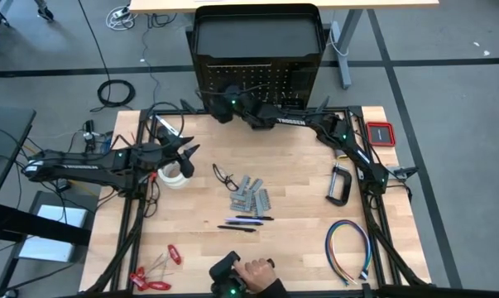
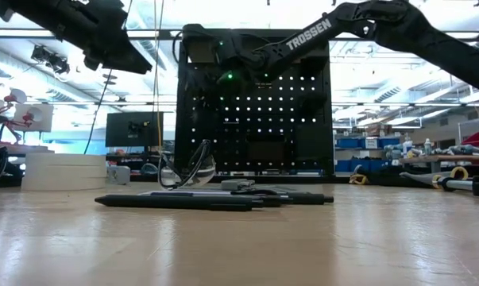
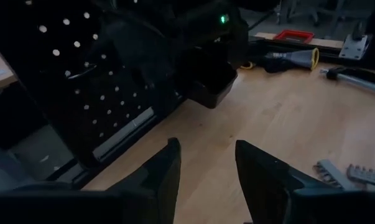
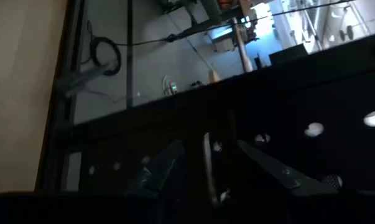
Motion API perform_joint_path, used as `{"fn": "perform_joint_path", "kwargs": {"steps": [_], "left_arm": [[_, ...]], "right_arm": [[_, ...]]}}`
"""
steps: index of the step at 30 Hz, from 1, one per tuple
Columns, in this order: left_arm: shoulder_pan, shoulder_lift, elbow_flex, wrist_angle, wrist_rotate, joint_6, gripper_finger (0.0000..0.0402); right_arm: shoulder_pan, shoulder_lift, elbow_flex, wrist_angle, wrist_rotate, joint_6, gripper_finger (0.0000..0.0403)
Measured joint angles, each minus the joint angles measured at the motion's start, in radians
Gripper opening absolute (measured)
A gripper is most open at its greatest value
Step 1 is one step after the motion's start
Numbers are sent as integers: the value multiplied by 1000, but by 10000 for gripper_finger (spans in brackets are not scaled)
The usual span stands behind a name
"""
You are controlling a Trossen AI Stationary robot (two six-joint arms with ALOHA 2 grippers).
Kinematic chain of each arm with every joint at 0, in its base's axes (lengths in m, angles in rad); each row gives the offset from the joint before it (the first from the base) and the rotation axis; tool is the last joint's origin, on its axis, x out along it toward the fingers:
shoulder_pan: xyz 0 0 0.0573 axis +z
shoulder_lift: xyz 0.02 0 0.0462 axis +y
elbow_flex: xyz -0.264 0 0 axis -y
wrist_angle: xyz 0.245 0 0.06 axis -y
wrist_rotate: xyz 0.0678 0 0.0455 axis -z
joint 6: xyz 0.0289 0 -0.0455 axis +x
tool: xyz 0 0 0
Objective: Hang tools onto peg board
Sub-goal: Adjust the binder clip on the peg board
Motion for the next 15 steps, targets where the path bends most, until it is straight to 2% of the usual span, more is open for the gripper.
{"fn": "perform_joint_path", "kwargs": {"steps": [6, 15], "left_arm": [[0, -35, 26, -55, 0, -18, 158], [0, -45, 27, -1, -22, 38, 158]], "right_arm": [[-20, 0, -21, 44, -3, -37, 141], [-43, 34, -22, 104, -56, -76, 125]]}}
